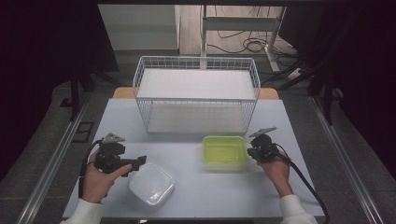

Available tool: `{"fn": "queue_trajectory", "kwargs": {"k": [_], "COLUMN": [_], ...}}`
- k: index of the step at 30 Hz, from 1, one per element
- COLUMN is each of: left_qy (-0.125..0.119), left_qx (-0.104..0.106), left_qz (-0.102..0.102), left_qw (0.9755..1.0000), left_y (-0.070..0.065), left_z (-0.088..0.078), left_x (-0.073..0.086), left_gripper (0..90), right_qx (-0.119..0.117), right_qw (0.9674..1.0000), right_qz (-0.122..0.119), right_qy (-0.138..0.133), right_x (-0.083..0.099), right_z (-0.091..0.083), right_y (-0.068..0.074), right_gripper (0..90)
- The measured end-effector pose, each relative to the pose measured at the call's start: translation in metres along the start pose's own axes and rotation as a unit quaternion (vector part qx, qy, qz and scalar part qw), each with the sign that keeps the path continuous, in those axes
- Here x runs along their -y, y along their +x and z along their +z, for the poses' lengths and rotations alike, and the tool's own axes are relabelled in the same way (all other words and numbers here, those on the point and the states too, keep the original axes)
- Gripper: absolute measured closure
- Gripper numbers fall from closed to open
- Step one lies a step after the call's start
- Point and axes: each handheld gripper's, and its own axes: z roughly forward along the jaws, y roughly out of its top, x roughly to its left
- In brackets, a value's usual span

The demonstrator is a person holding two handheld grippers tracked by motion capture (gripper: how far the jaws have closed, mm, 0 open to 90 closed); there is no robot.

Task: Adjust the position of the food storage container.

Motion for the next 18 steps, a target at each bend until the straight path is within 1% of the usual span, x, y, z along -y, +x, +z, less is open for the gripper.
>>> {"fn": "queue_trajectory", "kwargs": {"k": [1,2,3,4,5,6,7,8,9,11,12,14,15,16,17,18], "left_qy": [0.002,0.002,0.002,0.002,0.001,0.002,0.001,0.001,0.002,-0.002,-0.002,-0.004,-0.005,-0.005,-0.005,-0.006], "left_qx": [0.001,0.001,0.001,0.0,0.0,0.0,0.0,0.0,0.0,-0.001,-0.001,-0.002,-0.001,-0.001,0.0,0.0], "left_qz": [0.001,0.001,0.001,-0.001,-0.001,-0.002,-0.003,-0.003,-0.003,-0.004,-0.004,-0.005,-0.006,-0.006,-0.005,-0.005], "left_qw": [1.0,1.0,1.0,1.0,1.0,1.0,1.0,1.0,1.0,1.0,1.0,1.0,1.0,1.0,1.0,1.0], "left_y": [0.001,0.001,0.002,0.003,0.004,0.004,0.006,0.006,0.006,0.006,0.006,0.006,0.005,0.005,0.004,0.003], "left_z": [0.001,0.001,0.002,0.002,0.002,0.002,0.001,0.001,0.0,-0.003,-0.003,-0.005,-0.007,-0.007,-0.008,-0.008], "left_x": [0.0,0.0,0.0,0.0,0.0,0.0,0.001,0.001,0.002,0.004,0.004,0.005,0.006,0.006,0.006,0.007], "left_gripper": [11.4,11.4,11.4,11.4,11.4,11.4,11.4,11.4,11.4,11.4,11.4,11.4,11.6,12.0,12.3,12.5], "right_qx": [-0.007,-0.007,-0.017,-0.017,-0.024,-0.024,-0.032,-0.032,-0.04,-0.039,-0.039,-0.043,-0.048,-0.061,-0.066,-0.061], "right_qw": [1.0,1.0,0.9998,0.9998,0.9996,0.9996,0.9992,0.9992,0.9989,0.9985,0.9985,0.9981,0.9974,0.9968,0.9965,0.9967], "right_qz": [-0.002,-0.002,-0.006,-0.006,-0.013,-0.013,-0.021,-0.021,-0.023,-0.034,-0.034,-0.039,-0.046,-0.041,-0.041,-0.048], "right_qy": [-0.003,-0.003,-0.005,-0.005,-0.005,-0.005,-0.008,-0.008,-0.011,-0.017,-0.017,-0.023,-0.027,-0.03,-0.029,-0.026], "right_x": [-0.004,-0.004,-0.007,-0.007,-0.009,-0.009,-0.012,-0.012,-0.016,-0.02,-0.02,-0.024,-0.028,-0.028,-0.028,-0.029], "right_z": [0.003,0.003,0.006,0.006,0.01,0.01,0.013,0.013,0.016,0.018,0.018,0.019,0.019,0.02,0.021,0.023], "right_y": [0.004,0.004,0.01,0.01,0.017,0.017,0.024,0.024,0.032,0.04,0.04,0.047,0.053,0.055,0.056,0.058], "right_gripper": [89.3,89.3,89.3,89.3,89.3,89.3,89.3,89.3,89.3,89.3,89.3,89.3,89.3,89.3,89.3,89.3]}}
